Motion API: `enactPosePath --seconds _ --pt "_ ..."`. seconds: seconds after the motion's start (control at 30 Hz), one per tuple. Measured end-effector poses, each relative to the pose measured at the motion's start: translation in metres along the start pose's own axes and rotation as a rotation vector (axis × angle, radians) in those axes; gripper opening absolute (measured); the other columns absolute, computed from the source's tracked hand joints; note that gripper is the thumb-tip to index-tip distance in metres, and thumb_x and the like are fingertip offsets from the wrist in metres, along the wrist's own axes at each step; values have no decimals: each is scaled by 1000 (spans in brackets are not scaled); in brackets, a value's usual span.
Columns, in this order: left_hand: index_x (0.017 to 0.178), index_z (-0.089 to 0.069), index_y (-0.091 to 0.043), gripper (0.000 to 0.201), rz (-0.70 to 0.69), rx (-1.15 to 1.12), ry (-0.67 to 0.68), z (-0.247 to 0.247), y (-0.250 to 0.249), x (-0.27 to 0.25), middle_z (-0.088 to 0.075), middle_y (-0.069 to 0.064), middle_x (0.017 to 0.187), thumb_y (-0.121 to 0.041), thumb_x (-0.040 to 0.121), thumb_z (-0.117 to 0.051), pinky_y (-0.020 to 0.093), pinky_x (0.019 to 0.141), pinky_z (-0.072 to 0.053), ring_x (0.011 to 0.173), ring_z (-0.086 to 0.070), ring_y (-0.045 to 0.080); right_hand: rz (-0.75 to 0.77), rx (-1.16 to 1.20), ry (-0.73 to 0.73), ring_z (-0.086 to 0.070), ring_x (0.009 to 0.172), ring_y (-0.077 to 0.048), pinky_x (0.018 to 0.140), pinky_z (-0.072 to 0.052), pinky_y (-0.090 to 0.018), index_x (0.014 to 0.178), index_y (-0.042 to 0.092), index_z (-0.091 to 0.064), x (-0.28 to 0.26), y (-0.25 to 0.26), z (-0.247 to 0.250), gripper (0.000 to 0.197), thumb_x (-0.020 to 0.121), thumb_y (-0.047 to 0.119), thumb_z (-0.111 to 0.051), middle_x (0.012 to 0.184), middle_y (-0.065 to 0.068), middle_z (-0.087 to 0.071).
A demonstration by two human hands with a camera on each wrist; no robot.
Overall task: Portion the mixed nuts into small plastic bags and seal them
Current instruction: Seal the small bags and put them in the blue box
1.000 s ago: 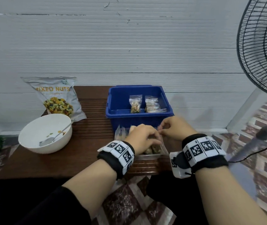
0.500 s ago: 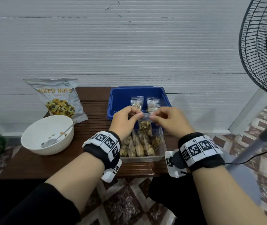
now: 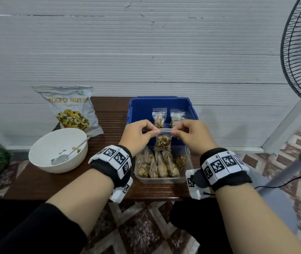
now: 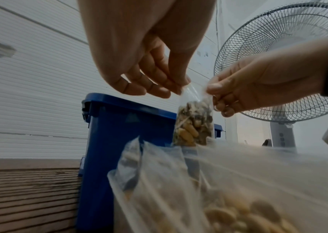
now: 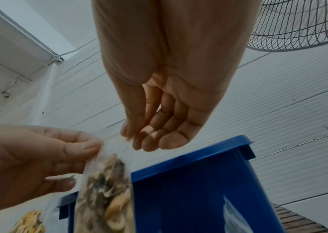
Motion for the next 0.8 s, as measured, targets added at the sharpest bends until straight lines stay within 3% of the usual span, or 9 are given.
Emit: enactPosePath --seconds 0.2,0.3,0.53,0.73,0.8 --pt "80 -63 -29 14 -19 -27 43 -4 2 1 -65 -13 83 -19 88 -68 3 73 -40 80 -58 -3 25 -75 -14 -48 64 0 56 -37 -6 76 17 -62 3 3 -2 13 88 15 -66 69 11 -56" --pt "88 -65 -26 7 -44 -67 44 -6 4 0 -66 -13 85 -19 89 -67 7 76 -43 81 -58 -3 46 -56 -4 -49 66 0 59 -37 -5 78 16 -64 3 5 -3 10 88 13 -66 72 9 -58" --pt "89 -65 -19 2 -100 7 48 -8 0 1 -65 -9 86 -18 90 -65 6 77 -41 85 -59 5 114 -54 -6 -50 65 -3 60 -39 -8 79 17 -66 0 16 -7 7 83 17 -72 72 8 -59" --pt "90 -65 -23 6 -62 -5 52 -9 -1 -1 -65 -12 85 -18 92 -63 4 74 -40 82 -57 -3 90 -119 43 -49 70 0 61 -33 -7 80 18 -65 2 18 -9 14 88 6 -63 76 8 -58" --pt "90 -66 -27 11 -33 -27 42 -8 1 -2 -65 -15 82 -16 92 -62 4 72 -41 79 -57 -4 75 -116 54 -53 78 -5 65 -34 -6 85 14 -68 3 15 -8 16 88 1 -59 83 4 -61"
Point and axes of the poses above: each hand's wrist, its own x-axis towards the middle knuckle, its own z-axis out of the back of the hand, y = z × x, the point moved 6 cm from there along x, towards the middle knuckle
